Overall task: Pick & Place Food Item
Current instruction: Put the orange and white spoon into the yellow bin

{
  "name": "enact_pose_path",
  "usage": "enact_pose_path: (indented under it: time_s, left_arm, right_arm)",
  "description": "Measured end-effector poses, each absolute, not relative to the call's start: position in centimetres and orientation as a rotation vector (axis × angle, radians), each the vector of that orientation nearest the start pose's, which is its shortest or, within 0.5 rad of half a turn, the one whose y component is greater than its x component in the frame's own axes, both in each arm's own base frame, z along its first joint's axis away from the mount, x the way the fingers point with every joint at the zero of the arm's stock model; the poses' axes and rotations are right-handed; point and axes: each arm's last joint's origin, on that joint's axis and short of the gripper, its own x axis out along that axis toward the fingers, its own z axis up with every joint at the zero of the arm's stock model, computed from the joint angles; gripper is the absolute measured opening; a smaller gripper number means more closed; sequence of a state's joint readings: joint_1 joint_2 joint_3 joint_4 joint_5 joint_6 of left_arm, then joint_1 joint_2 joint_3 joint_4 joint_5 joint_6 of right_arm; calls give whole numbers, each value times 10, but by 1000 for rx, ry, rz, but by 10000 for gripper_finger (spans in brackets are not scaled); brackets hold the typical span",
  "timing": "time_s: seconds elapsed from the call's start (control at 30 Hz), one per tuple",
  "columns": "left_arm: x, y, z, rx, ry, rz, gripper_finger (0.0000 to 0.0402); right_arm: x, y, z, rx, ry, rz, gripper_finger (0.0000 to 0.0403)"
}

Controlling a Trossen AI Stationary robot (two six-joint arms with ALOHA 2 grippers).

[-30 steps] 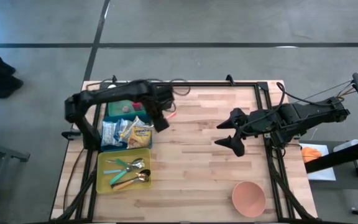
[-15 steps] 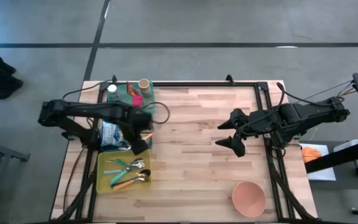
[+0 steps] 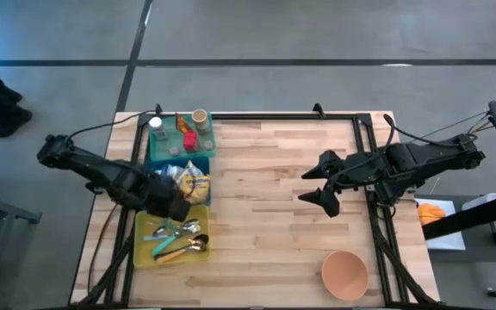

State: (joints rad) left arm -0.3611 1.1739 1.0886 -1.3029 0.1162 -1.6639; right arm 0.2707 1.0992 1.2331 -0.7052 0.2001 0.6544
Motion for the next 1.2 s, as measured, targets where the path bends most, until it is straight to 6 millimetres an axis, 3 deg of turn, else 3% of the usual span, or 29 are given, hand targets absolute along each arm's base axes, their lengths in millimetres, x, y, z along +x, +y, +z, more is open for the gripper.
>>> enact_pose_path:
  time_s: [0.2,0.27,0.5,0.63,1.2]
  left_arm:
    - [160,-94,270,-1443,1160,1206,0]
    - [160,-100,262,-1529,1078,1256,0]
    - [190,-87,228,-1576,958,1407,0]
    - [201,-87,217,-1565,933,1443,0]
    - [216,-96,197,-1541,939,1467,0]
  right_arm:
    - [209,52,379,494,555,-112,359]
    - [209,53,379,468,566,-83,359]
    - [206,58,377,443,653,117,359]
    - [205,59,379,452,665,192,359]
    - [199,58,409,379,562,264,359]
